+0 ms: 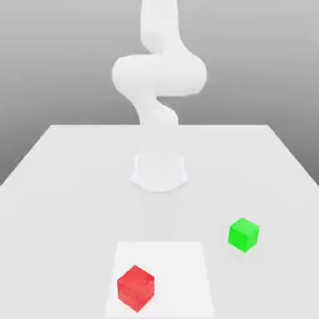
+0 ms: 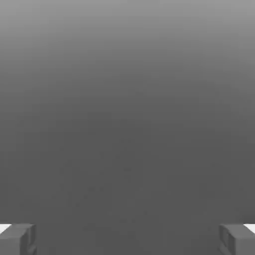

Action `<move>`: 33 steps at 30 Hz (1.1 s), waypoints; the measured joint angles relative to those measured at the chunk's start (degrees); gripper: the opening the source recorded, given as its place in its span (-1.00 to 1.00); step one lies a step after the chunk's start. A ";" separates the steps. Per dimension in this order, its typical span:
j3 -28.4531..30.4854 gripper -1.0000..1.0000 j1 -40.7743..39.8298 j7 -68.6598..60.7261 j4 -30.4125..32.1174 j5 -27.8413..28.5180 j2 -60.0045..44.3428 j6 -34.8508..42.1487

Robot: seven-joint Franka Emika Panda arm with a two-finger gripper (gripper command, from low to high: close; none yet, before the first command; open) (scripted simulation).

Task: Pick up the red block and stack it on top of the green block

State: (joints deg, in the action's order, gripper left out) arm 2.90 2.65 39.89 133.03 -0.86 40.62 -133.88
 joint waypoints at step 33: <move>8.14 -1.00 5.26 -61.87 10.65 -12.54 -61.02 -29.45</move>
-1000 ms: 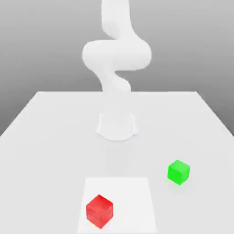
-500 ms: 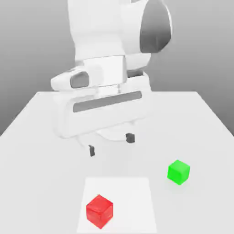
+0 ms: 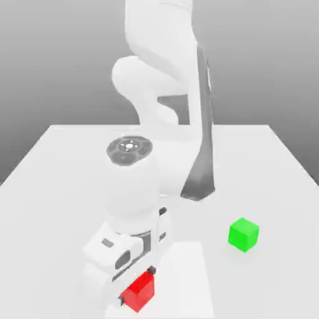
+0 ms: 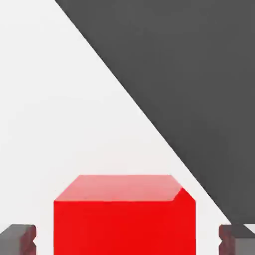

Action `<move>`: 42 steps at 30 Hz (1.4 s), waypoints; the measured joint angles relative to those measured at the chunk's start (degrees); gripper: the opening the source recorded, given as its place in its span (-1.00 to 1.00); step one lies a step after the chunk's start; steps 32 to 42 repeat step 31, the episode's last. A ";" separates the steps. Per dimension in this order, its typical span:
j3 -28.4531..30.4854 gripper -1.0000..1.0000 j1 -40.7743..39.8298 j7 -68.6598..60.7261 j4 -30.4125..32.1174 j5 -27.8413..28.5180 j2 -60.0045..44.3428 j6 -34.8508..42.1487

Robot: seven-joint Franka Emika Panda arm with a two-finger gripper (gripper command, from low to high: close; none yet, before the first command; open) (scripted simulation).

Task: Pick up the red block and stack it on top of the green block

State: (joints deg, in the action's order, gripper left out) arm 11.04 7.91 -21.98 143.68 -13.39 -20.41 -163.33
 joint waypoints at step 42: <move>-12.18 1.00 25.96 -18.13 20.81 13.58 18.07 -3.37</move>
